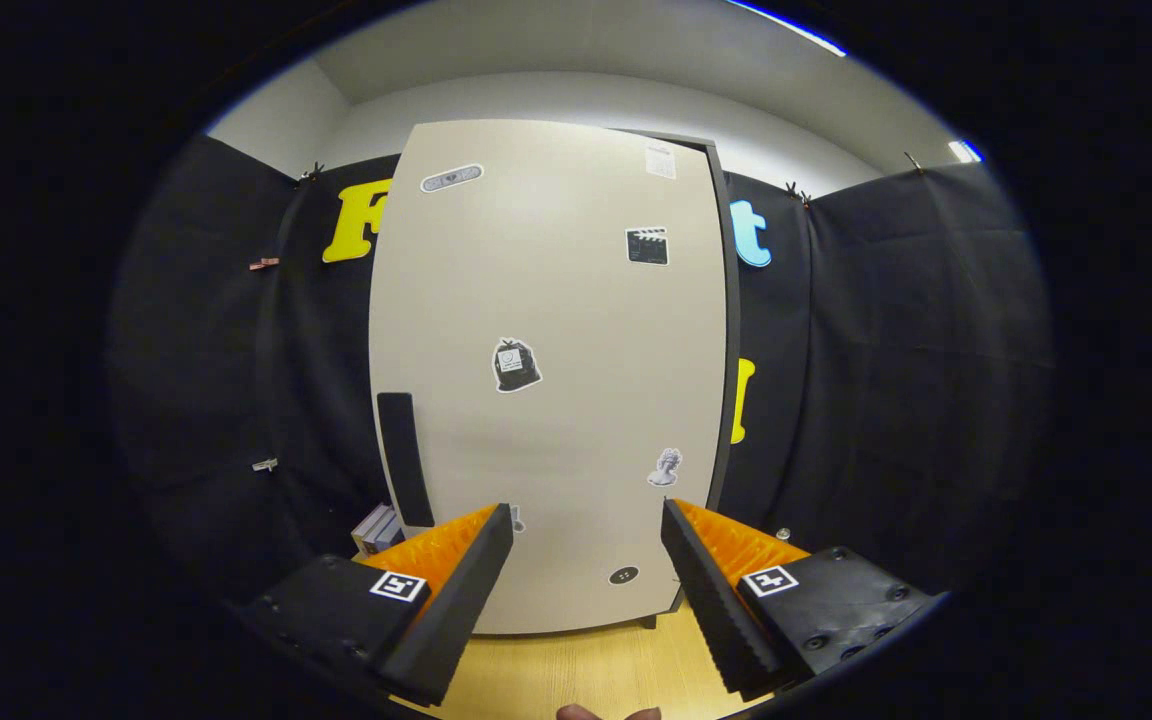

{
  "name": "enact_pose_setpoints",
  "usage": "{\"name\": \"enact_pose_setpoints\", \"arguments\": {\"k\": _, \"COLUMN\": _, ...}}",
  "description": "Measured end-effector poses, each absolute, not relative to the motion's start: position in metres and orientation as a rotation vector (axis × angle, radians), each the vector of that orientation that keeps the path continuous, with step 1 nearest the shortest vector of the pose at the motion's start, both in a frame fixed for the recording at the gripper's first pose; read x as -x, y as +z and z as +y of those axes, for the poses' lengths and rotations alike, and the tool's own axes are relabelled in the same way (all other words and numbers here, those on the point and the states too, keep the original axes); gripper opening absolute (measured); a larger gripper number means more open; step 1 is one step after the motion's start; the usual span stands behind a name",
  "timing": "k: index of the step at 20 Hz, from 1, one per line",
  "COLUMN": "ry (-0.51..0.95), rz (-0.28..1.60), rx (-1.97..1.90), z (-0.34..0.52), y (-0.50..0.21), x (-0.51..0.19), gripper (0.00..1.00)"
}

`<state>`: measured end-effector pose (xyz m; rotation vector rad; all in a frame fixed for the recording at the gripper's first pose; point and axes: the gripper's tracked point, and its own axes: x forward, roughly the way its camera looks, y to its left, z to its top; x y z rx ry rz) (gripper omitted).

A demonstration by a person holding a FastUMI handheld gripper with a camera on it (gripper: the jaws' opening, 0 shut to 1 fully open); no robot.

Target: Open the shoe cabinet door, grab the shoes and put them into the shoe cabinet, then close the shoe cabinet door.

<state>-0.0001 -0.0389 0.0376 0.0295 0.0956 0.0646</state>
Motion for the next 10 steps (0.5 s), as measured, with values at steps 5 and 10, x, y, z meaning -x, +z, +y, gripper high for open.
{"name": "enact_pose_setpoints", "arguments": {"k": 5, "ry": 0.050, "rz": 0.074, "rx": -0.029, "z": -0.0398, "y": 0.0434, "x": 0.0015, "gripper": 0.98}}
{"name": "enact_pose_setpoints", "arguments": {"k": 10, "ry": 0.047, "rz": 0.076, "rx": -0.038, "z": -0.0397, "y": 0.0427, "x": 0.0045, "gripper": 0.98}}
